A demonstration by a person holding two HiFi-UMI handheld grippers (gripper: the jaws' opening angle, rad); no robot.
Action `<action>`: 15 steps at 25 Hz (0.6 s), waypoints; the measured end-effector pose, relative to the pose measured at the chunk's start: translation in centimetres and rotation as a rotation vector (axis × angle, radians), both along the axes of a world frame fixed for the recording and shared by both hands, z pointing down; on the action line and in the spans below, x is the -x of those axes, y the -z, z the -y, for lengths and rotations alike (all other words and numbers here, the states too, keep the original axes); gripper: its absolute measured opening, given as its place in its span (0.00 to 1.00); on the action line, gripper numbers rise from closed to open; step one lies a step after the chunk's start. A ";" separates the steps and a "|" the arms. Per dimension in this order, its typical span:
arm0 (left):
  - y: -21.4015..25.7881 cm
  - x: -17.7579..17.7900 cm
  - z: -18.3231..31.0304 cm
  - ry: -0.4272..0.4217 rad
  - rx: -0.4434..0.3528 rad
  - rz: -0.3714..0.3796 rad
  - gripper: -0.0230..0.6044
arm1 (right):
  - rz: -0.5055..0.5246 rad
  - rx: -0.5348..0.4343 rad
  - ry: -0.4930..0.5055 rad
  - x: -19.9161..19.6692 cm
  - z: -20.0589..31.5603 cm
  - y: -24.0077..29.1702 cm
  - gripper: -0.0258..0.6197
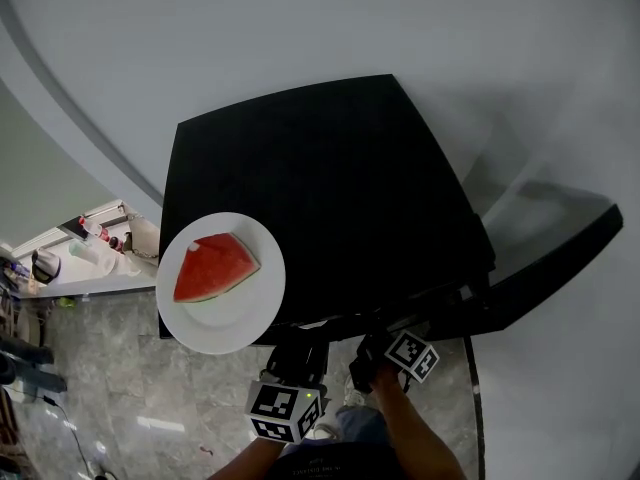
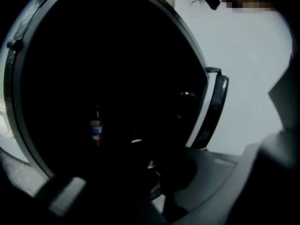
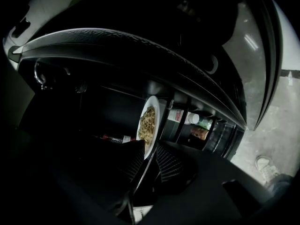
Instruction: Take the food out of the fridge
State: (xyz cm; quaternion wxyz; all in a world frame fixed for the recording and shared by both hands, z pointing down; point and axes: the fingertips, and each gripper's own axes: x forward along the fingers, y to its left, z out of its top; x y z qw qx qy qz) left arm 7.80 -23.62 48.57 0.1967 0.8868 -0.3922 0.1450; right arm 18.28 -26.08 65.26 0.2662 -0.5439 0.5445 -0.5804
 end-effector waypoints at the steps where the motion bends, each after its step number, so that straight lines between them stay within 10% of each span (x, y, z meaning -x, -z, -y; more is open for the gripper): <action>1: 0.0 0.1 0.1 0.003 0.000 0.001 0.01 | 0.004 0.003 -0.001 0.0 0.1 -0.1 0.14; 15: -0.4 1.5 -0.7 0.019 0.012 0.007 0.01 | 0.153 -0.032 -0.072 -0.1 0.4 0.5 0.05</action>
